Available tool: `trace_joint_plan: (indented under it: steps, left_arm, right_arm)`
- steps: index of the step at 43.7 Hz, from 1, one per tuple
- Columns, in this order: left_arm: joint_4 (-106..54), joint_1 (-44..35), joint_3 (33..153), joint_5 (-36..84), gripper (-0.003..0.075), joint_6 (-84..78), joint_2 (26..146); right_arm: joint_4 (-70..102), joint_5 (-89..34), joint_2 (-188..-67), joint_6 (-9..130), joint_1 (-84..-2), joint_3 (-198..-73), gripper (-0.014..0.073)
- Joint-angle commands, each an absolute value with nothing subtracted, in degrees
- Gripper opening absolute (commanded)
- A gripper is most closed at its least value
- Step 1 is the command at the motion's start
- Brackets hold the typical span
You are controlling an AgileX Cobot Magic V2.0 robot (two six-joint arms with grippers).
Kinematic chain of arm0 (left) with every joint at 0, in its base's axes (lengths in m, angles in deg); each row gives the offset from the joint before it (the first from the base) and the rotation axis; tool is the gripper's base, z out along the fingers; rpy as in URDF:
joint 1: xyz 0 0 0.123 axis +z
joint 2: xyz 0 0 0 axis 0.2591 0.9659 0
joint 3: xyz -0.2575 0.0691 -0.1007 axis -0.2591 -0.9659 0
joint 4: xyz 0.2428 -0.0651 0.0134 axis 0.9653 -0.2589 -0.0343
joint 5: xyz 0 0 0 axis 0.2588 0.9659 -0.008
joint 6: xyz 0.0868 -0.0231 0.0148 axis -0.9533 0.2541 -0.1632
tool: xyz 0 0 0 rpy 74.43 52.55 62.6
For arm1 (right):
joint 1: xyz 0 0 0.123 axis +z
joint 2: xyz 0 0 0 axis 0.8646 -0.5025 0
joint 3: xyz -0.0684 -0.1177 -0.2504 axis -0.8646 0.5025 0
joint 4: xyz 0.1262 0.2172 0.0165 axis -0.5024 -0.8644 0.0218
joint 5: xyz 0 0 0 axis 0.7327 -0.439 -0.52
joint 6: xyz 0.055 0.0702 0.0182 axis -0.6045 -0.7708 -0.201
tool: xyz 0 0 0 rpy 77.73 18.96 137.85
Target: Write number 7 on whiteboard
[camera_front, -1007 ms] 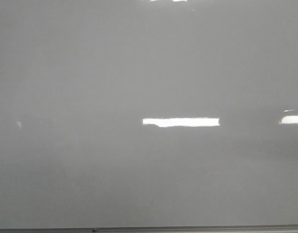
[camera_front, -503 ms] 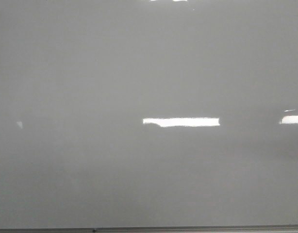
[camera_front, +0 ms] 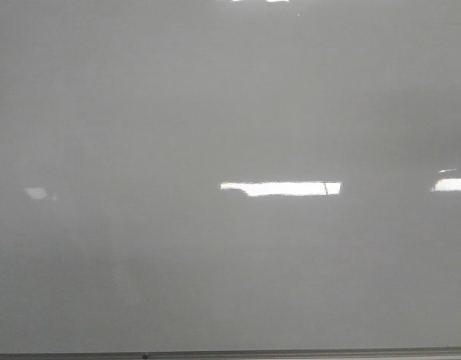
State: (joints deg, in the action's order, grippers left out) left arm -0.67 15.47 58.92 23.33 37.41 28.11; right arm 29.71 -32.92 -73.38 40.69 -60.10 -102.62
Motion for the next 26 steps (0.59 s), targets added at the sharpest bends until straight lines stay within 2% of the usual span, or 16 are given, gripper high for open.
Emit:
trace_joint_plan:
  steps: [1,11,26]
  left_arm:
    - [-1.20,15.34,64.62,21.26,-0.0021,37.79,28.94]
    - [-1.20,15.34,71.88,27.38,-0.0021,37.79,37.78]
    - [-1.20,15.34,73.29,34.39,-0.0021,37.79,49.72]
  right_arm:
    - [29.66,-32.71,-77.79,40.70,-60.26,-109.22,-0.0068]
    - [29.66,-40.60,-85.97,40.70,-60.26,-116.93,-0.0068]
    - [29.66,-47.72,-93.96,40.70,-60.26,-117.32,-0.0068]
